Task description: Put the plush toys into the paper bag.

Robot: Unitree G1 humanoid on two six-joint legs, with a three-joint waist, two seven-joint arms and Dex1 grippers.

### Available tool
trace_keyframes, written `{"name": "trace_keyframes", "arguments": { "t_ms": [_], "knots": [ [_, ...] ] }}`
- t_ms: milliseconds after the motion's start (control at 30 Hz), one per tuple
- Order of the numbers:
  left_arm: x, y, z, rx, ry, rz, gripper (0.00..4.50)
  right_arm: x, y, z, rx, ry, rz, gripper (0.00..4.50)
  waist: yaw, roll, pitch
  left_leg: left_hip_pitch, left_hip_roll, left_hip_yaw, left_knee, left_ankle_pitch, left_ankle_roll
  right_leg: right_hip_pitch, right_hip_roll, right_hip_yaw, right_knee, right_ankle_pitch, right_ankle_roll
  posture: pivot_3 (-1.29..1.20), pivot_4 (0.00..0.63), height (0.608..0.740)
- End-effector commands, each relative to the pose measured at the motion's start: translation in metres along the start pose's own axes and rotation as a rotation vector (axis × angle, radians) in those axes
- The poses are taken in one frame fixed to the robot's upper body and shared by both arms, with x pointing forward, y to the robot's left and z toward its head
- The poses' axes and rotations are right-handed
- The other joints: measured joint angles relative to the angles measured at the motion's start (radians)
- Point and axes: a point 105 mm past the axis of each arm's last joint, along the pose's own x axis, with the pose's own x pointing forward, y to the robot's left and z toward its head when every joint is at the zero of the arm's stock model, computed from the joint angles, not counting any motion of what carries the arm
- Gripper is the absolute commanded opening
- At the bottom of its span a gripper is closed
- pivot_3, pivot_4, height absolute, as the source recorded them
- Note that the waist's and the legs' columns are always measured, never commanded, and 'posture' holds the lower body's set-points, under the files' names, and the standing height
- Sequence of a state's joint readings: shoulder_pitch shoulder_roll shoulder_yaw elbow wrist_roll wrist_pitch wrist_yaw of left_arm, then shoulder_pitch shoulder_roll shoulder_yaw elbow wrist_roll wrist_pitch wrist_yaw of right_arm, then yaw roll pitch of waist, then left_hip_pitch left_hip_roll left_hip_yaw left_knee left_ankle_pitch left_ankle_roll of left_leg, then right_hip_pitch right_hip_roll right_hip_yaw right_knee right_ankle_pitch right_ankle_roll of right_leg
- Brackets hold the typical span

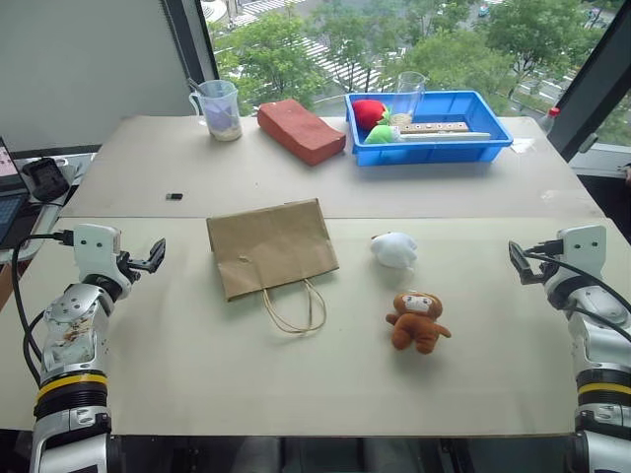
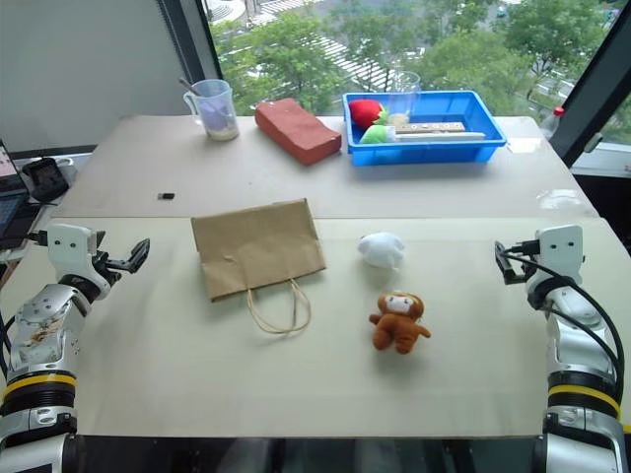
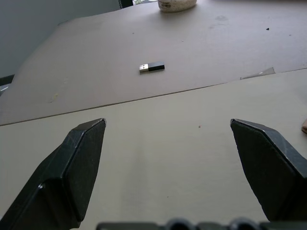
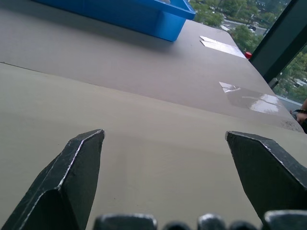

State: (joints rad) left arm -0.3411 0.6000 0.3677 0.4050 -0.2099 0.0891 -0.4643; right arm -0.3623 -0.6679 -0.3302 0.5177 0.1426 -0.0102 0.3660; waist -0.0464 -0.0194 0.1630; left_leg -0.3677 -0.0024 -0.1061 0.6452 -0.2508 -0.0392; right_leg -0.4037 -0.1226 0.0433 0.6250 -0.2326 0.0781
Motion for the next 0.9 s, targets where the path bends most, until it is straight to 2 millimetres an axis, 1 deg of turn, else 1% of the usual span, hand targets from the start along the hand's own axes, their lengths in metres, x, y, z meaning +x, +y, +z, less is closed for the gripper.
{"name": "trace_keyframes", "arguments": {
  "t_ms": [33, 133, 167, 233, 267, 333, 367, 433, 500, 533, 600, 667, 733, 800, 900],
  "knots": [
    [-0.002, 0.008, 0.021, 0.027, -0.064, 0.001, 4.43, -0.002, -0.015, 0.017, -0.014, -0.047, -0.035, 4.50, 0.001, 0.000, 0.000, 0.000, 0.000, 0.000, 0.000, 0.000, 0.000, 0.000, 0.000, 0.000, 0.000, 0.000, 0.000, 0.00, 0.150, 0.740],
    [-0.008, 0.009, 0.031, 0.011, -0.091, -0.019, 4.43, -0.001, -0.015, 0.019, -0.017, -0.050, -0.033, 4.50, 0.001, 0.000, 0.000, 0.000, 0.000, 0.000, 0.000, 0.000, 0.000, 0.000, 0.000, 0.000, 0.000, 0.000, 0.000, 0.00, 0.150, 0.740],
    [-0.010, 0.003, 0.044, 0.024, -0.127, -0.079, 4.43, 0.000, -0.013, 0.025, -0.002, -0.062, -0.021, 4.50, 0.001, 0.000, 0.000, 0.000, 0.000, 0.000, 0.000, 0.000, 0.000, 0.000, 0.000, 0.000, 0.000, 0.000, 0.000, 0.00, 0.150, 0.740],
    [-0.013, -0.005, 0.059, 0.042, -0.167, -0.155, 4.43, 0.002, -0.011, 0.031, 0.016, -0.075, -0.005, 4.50, 0.000, 0.000, 0.000, 0.000, 0.000, 0.000, 0.000, 0.000, 0.000, 0.000, 0.000, 0.000, 0.000, 0.000, 0.000, 0.00, 0.150, 0.740],
    [-0.015, -0.012, 0.068, 0.061, -0.186, -0.210, 4.43, 0.003, -0.005, 0.039, 0.011, -0.090, 0.034, 4.50, 0.000, 0.000, 0.000, 0.000, 0.000, 0.000, 0.000, 0.000, 0.000, 0.000, 0.000, 0.000, 0.000, 0.000, 0.000, 0.00, 0.150, 0.740],
    [-0.018, -0.031, 0.085, 0.122, -0.199, -0.335, 4.43, 0.004, 0.010, 0.058, 0.000, -0.124, 0.133, 4.50, 0.000, 0.000, 0.000, 0.000, 0.000, 0.000, 0.000, 0.000, 0.000, 0.000, 0.000, 0.000, 0.000, 0.000, 0.000, 0.00, 0.150, 0.740],
    [-0.020, -0.037, 0.090, 0.143, -0.200, -0.381, 4.43, 0.004, 0.016, 0.064, 0.003, -0.134, 0.168, 4.50, 0.000, 0.000, 0.000, 0.000, 0.000, 0.000, 0.000, 0.000, 0.000, 0.000, 0.000, 0.000, 0.000, 0.000, 0.000, 0.00, 0.150, 0.740],
    [-0.025, -0.067, 0.107, 0.239, -0.204, -0.573, 4.43, -0.002, 0.046, 0.089, -0.033, -0.180, 0.343, 4.50, 0.000, 0.001, 0.000, 0.000, 0.000, 0.000, 0.000, 0.000, 0.000, 0.000, 0.000, 0.000, 0.000, 0.000, 0.000, 0.00, 0.150, 0.740],
    [-0.030, -0.096, 0.115, 0.329, -0.202, -0.752, 4.43, -0.012, 0.072, 0.110, -0.052, -0.218, 0.498, 4.50, 0.002, 0.002, 0.001, -0.001, 0.000, 0.000, 0.000, 0.000, 0.000, 0.000, 0.000, 0.000, 0.000, 0.000, 0.000, 0.00, 0.150, 0.740],
    [-0.032, -0.104, 0.116, 0.353, -0.199, -0.802, 4.43, -0.016, 0.080, 0.115, -0.051, -0.226, 0.541, 4.50, 0.004, 0.002, 0.000, -0.001, 0.000, 0.000, 0.000, 0.000, 0.000, 0.000, 0.000, 0.000, 0.000, 0.000, 0.000, 0.00, 0.150, 0.740],
    [-0.037, -0.126, 0.113, 0.415, -0.194, -0.933, 4.43, -0.029, 0.101, 0.123, -0.057, -0.231, 0.664, 4.50, 0.004, 0.002, 0.000, 0.000, 0.000, 0.000, 0.000, 0.000, 0.000, 0.000, 0.000, -0.001, 0.000, 0.000, 0.000, 0.00, 0.150, 0.740],
    [-0.041, -0.148, 0.106, 0.487, -0.190, -1.057, 4.43, -0.044, 0.121, 0.128, -0.072, -0.230, 0.775, 4.50, 0.006, 0.002, 0.000, 0.000, 0.000, 0.000, 0.000, 0.000, 0.000, 0.001, 0.000, -0.001, 0.000, 0.000, 0.000, 0.00, 0.150, 0.740],
    [-0.044, -0.168, 0.097, 0.540, -0.188, -1.150, 4.43, -0.055, 0.137, 0.130, -0.078, -0.225, 0.857, 4.50, 0.005, 0.002, 0.000, -0.001, 0.000, 0.000, 0.000, 0.000, 0.001, 0.000, 0.000, -0.001, 0.000, 0.000, 0.000, 0.00, 0.150, 0.740],
    [-0.046, -0.183, 0.083, 0.608, -0.179, -1.230, 4.43, -0.065, 0.150, 0.133, -0.090, -0.226, 0.916, 4.50, 0.005, 0.002, 0.000, -0.002, 0.000, 0.000, 0.000, 0.000, 0.001, 0.000, 0.000, -0.001, 0.000, 0.000, 0.000, 0.00, 0.150, 0.740],
    [-0.049, -0.195, 0.069, 0.681, -0.184, -1.309, 4.43, -0.080, 0.164, 0.138, -0.097, -0.220, 1.007, 4.50, 0.006, 0.002, 0.001, -0.002, 0.000, 0.000, 0.001, 0.000, 0.001, 0.000, 0.000, -0.001, -0.001, 0.000, 0.000, 0.00, 0.150, 0.740]
  ]
}}
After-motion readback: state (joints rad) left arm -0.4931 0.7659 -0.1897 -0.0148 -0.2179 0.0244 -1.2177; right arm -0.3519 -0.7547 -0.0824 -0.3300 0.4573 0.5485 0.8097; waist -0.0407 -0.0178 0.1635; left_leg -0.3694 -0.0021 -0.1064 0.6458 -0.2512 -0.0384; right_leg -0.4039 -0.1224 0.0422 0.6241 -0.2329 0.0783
